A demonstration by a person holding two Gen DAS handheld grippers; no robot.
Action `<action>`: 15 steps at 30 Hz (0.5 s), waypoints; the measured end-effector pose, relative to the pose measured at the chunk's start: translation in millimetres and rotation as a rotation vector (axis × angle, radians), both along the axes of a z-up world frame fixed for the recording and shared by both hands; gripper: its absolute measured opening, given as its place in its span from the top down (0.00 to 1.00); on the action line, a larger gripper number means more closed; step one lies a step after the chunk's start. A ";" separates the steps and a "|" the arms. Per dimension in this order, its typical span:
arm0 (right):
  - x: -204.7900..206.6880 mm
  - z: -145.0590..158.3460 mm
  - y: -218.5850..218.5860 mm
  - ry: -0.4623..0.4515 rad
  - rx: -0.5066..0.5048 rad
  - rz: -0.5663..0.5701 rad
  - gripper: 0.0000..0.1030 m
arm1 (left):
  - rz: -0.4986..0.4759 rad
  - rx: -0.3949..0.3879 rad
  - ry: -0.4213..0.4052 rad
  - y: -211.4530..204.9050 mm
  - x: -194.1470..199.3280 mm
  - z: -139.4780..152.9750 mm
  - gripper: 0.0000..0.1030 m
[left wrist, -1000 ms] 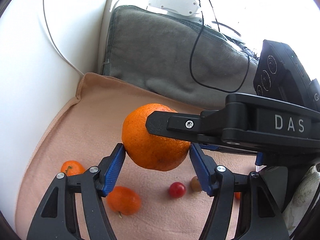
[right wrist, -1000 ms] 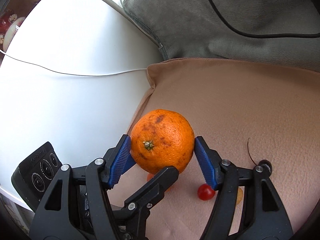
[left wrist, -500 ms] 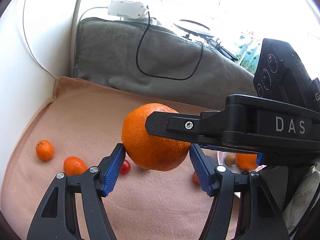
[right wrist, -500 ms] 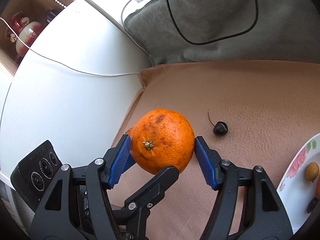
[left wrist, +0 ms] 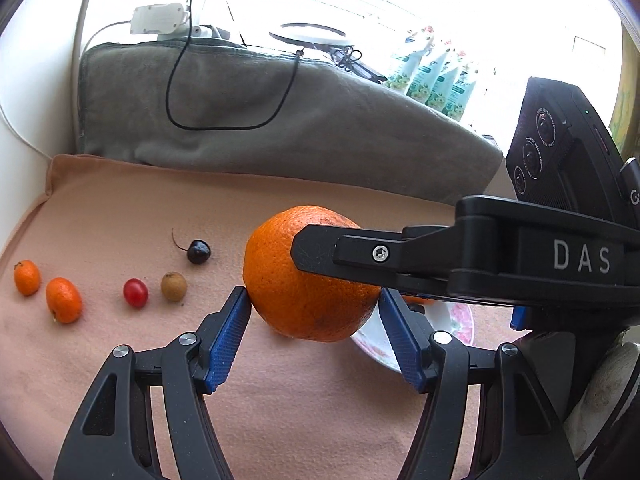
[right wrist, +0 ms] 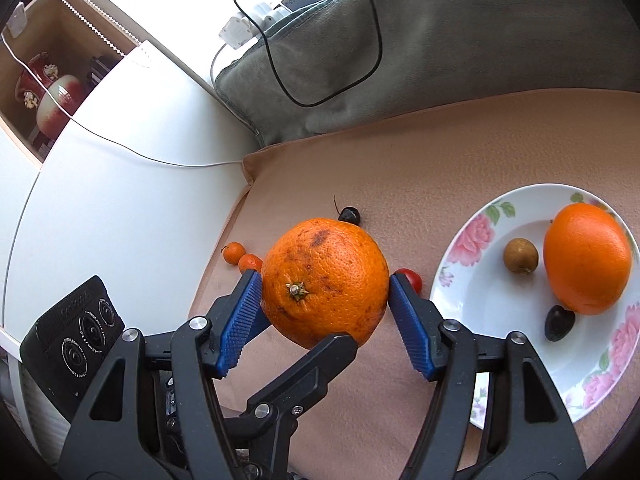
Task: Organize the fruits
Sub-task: 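Lift the tangerine with the right gripper and carry it toward the plate, then lower the tangerine into the plate and open the right gripper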
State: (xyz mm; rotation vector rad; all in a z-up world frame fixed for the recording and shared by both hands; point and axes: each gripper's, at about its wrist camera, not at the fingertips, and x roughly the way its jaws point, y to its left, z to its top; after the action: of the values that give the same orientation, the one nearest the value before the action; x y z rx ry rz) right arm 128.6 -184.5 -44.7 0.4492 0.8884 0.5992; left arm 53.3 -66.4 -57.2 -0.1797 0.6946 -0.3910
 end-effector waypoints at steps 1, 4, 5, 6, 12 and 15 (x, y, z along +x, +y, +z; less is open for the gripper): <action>-3.5 -0.9 -5.1 0.002 0.001 -0.009 0.34 | -0.010 0.000 0.001 -3.7 -0.7 0.0 0.36; -12.7 -3.2 -20.4 0.005 -0.004 -0.030 0.34 | -0.034 -0.005 0.005 -13.9 -2.5 -0.8 0.36; -14.7 -3.5 -23.9 0.004 -0.006 -0.038 0.34 | -0.041 -0.007 0.007 -17.3 -2.9 -1.2 0.36; -16.5 -4.0 -27.1 0.004 -0.012 -0.044 0.34 | -0.049 -0.010 0.011 -20.3 -3.7 -1.8 0.36; -25.3 -10.8 -46.8 0.013 -0.027 -0.076 0.34 | -0.094 -0.009 0.032 -37.7 -6.7 -6.0 0.36; -26.5 -15.8 -57.8 0.034 -0.016 -0.092 0.34 | -0.117 0.000 0.040 -45.9 -6.5 -7.4 0.36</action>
State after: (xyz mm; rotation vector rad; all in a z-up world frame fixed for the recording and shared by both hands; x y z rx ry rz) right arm 102.0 -242.3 -60.5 0.4840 0.8991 0.5008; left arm 46.7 -112.4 -64.6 -0.1476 0.7462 -0.5001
